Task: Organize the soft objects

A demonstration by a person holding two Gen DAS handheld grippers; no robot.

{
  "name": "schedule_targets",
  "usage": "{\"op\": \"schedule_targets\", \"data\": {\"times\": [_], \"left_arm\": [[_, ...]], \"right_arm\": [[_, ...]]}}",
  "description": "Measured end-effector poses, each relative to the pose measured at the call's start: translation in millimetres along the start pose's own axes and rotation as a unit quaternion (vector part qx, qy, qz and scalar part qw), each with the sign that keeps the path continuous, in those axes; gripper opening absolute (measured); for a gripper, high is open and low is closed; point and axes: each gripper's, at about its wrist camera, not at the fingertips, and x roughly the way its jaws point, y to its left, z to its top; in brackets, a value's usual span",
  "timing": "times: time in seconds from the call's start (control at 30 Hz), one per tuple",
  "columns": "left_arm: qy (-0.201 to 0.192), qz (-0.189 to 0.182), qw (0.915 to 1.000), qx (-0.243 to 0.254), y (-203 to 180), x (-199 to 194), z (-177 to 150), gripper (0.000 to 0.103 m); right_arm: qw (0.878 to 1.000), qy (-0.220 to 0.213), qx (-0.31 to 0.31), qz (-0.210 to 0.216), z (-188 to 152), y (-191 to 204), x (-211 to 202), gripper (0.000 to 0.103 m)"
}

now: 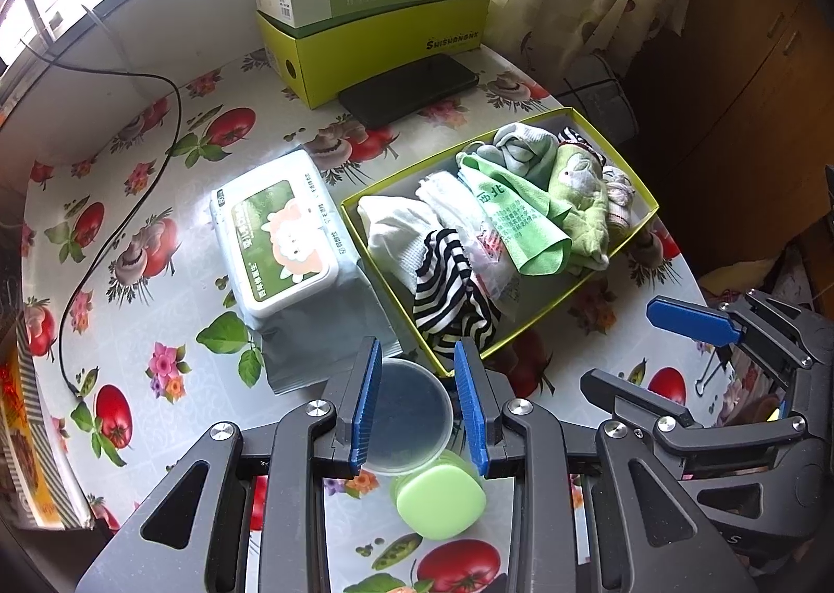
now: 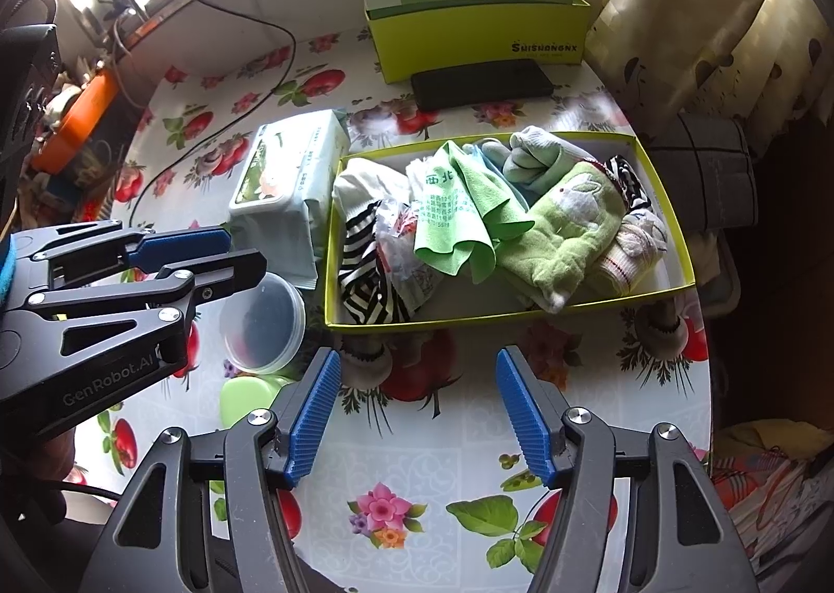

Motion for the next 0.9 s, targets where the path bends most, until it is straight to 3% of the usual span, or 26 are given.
{"op": "schedule_targets", "data": {"times": [0.9], "left_arm": [[0.004,-0.002,1.0000,0.006,-4.4,4.8,0.3,0.030]], "right_arm": [[1.000,0.000,0.001,0.003,-0.5,-3.8,0.4,0.063]]}}
